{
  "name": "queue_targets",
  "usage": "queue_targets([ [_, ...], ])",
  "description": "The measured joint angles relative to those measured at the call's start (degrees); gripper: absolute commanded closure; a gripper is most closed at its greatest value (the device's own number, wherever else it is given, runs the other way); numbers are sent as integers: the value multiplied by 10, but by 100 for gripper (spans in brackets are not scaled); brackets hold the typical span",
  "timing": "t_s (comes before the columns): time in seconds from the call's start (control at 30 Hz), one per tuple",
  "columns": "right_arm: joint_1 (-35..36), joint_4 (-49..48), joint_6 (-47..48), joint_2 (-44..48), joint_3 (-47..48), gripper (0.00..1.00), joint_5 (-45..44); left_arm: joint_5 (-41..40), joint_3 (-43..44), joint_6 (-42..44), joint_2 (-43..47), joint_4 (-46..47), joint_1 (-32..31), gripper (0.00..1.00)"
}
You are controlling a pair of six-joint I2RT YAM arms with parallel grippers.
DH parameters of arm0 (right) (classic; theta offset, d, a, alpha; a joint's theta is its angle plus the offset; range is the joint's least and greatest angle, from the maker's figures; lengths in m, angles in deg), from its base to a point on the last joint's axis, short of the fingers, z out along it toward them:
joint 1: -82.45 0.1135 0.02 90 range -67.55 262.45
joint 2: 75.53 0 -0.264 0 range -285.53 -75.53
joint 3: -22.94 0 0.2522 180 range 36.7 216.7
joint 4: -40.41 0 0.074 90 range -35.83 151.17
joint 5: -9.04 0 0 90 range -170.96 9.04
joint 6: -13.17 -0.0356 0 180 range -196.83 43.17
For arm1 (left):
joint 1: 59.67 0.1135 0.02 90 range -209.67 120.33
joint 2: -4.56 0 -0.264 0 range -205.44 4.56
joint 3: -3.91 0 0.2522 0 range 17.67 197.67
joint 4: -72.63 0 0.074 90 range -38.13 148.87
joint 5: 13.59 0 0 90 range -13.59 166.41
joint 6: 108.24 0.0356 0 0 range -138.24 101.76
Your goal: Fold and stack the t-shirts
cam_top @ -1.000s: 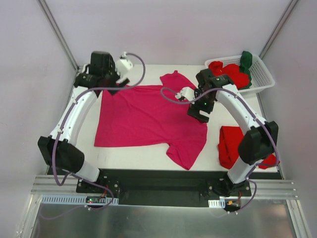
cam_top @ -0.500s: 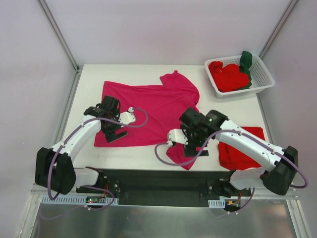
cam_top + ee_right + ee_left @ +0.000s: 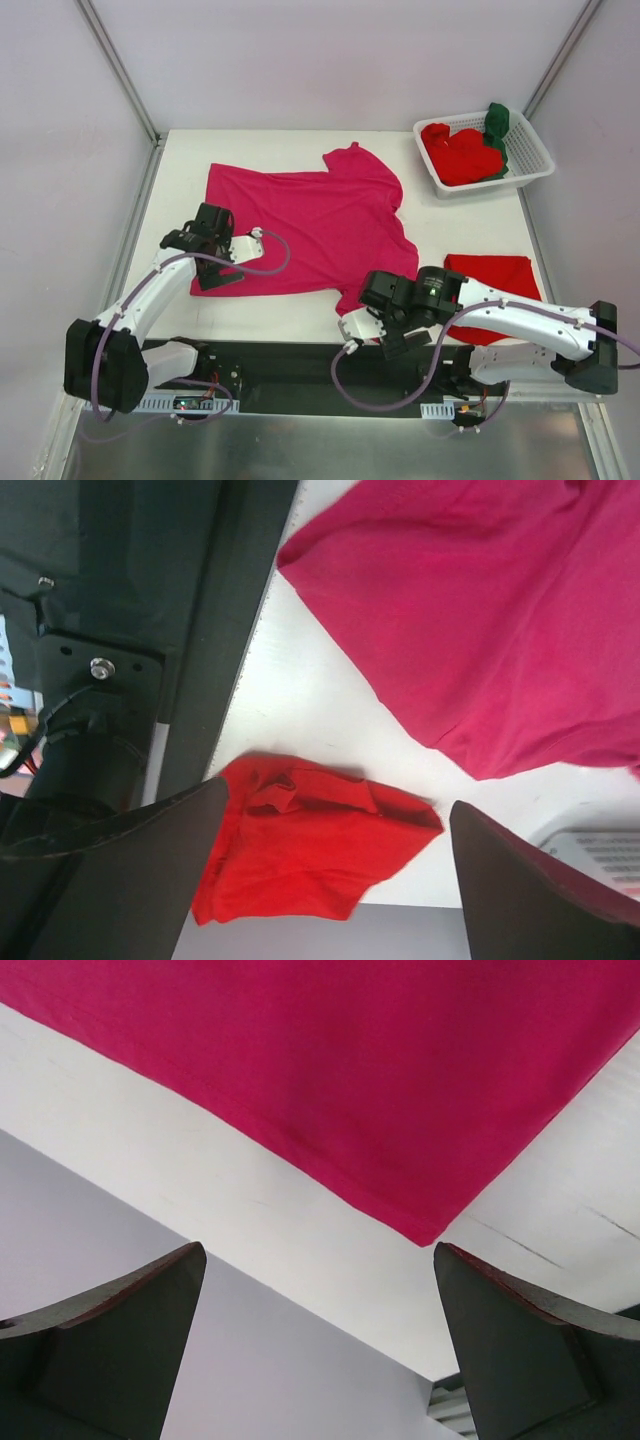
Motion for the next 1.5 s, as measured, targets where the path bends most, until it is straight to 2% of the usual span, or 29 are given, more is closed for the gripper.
queue_targets([
  [0.23,79,34,-17,-42,51,4,-9,-8,-88,52,93,5,4,1],
  [0.37,103,24,-43,-63,75,4,-11,10,-119,73,106,3,12,1],
  [0.53,136,-16,-52,-65,58,4,-26,25,-128,97,109,4,21,1],
  [0.67,137,-58,-18,-36,21,4,-36,38,-128,109,110,9,31,1],
  [0.8,143,-51,-9,-9,20,4,-17,51,-128,116,122,9,30,1],
  [0.97,144,-72,-45,-21,4,4,30,58,-128,120,129,9,30,1],
  [1.13,142,-127,-54,-40,-56,4,54,69,-132,129,127,9,30,1],
  [1.33,97,-195,-66,-91,-78,4,89,82,-134,137,101,4,30,1],
  [1.5,88,-224,-66,-104,-79,4,110,90,-134,137,76,-6,31,1],
])
